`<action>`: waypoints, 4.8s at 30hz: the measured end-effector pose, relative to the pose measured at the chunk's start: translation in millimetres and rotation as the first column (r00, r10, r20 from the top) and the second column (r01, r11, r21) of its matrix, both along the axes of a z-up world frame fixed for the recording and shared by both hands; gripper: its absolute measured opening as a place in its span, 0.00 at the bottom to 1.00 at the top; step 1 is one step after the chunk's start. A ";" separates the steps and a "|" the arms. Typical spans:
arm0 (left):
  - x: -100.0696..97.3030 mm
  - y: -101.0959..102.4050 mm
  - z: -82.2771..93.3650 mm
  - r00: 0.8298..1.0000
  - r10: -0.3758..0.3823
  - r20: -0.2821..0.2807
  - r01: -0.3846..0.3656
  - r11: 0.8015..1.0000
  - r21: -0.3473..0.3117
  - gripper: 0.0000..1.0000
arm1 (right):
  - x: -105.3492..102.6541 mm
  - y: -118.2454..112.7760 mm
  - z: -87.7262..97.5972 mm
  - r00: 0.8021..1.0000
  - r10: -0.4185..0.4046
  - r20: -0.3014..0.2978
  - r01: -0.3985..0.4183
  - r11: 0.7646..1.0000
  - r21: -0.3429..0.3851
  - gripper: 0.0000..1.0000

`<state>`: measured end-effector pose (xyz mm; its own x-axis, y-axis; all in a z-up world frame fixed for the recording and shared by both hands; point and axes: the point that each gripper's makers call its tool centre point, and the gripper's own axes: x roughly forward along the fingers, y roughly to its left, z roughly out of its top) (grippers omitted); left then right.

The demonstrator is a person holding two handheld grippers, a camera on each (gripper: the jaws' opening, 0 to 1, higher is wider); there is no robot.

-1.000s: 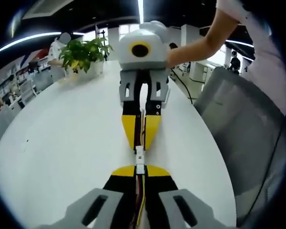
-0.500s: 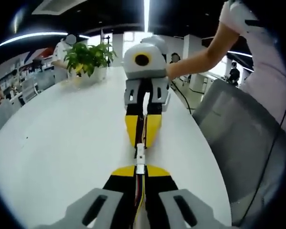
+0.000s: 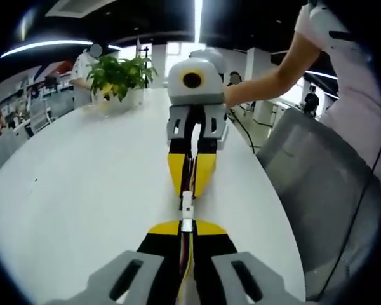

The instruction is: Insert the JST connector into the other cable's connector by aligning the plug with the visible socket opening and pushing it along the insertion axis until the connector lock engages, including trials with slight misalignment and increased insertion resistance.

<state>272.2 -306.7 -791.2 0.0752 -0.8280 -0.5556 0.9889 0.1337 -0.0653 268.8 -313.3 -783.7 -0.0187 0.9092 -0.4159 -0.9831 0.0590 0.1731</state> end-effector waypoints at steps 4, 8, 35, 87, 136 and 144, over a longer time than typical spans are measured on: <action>1.6 -0.6 -1.6 1.000 0.018 -0.019 -0.018 1.000 0.004 0.00 | 0.5 -0.7 -1.2 1.000 -0.004 0.002 0.004 1.000 -0.007 0.03; 1.5 -1.2 -3.7 0.999 0.032 -0.037 -0.031 0.999 0.010 0.00 | 0.4 -1.2 -3.0 1.000 -0.005 0.006 0.005 1.000 -0.019 0.03; -5.4 -1.0 -4.6 0.999 -0.023 0.033 0.020 0.998 0.064 0.00 | -5.4 -0.9 -7.4 0.998 0.038 0.046 -0.035 0.998 -0.060 0.03; -4.7 -2.4 14.1 0.999 -0.008 -0.052 0.005 0.998 -0.058 0.00 | 0.3 -2.0 14.9 0.997 -0.047 -0.064 0.055 0.991 0.118 0.03; -0.8 -8.3 17.6 0.993 -0.119 -0.004 0.119 0.993 0.025 0.00 | -5.7 5.1 23.7 0.990 0.071 0.123 -0.077 0.996 0.049 0.03; -6.0 -16.8 12.2 0.988 -0.153 0.000 0.153 0.987 0.038 0.00 | -12.4 15.4 29.1 0.991 0.084 0.105 -0.094 0.992 0.085 0.02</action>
